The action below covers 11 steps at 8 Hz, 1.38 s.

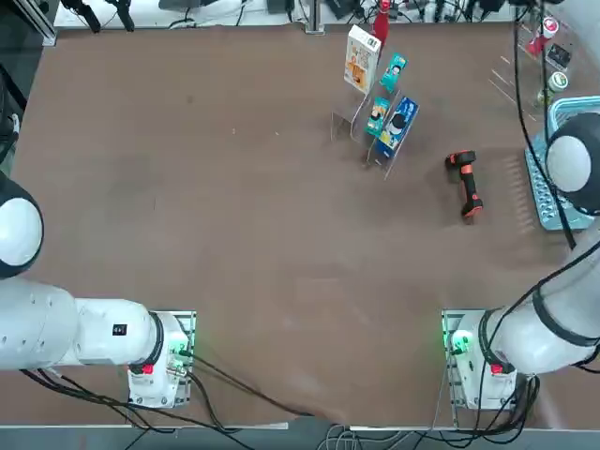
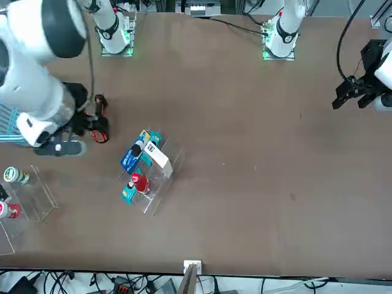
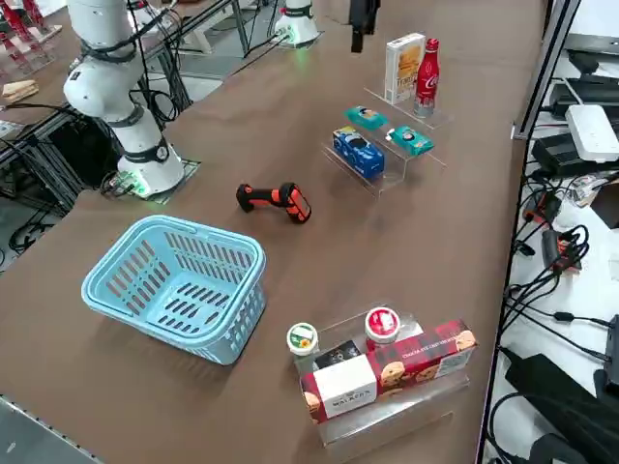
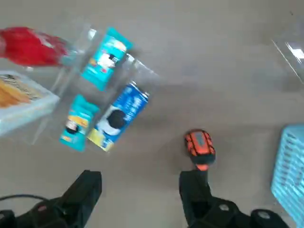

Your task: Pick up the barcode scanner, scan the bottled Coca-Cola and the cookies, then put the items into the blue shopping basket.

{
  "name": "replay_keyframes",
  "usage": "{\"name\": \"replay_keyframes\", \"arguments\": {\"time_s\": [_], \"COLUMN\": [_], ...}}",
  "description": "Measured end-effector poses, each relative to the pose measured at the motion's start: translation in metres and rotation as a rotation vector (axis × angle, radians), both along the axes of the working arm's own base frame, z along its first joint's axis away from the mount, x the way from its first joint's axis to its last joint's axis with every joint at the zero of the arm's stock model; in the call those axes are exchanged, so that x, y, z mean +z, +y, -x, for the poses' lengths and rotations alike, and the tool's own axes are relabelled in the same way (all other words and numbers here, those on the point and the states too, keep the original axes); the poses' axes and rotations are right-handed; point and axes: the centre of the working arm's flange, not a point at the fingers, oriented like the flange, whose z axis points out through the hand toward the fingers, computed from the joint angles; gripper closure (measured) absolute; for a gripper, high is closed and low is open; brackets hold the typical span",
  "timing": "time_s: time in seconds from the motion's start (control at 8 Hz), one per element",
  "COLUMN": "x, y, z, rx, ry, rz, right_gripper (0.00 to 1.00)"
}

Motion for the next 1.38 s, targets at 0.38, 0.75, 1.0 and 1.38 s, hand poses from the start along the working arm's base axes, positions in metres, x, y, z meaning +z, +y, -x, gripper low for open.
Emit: {"name": "replay_keyframes", "arguments": {"time_s": [0.38, 0.75, 1.0, 1.38], "x": [-0.047, -0.137, -0.213, -0.275], "y": [-0.063, -0.103, -0.130, -0.148], "z": [0.048, 0.133, 0.184, 0.225], "rx": [-0.087, -0.143, -0.162, -0.154], "ry": [0.001, -0.060, -0.061, -0.110], "rz": [0.004, -0.003, -0.006, -0.015], "right_gripper": [0.00, 0.00, 0.00, 0.00]}}
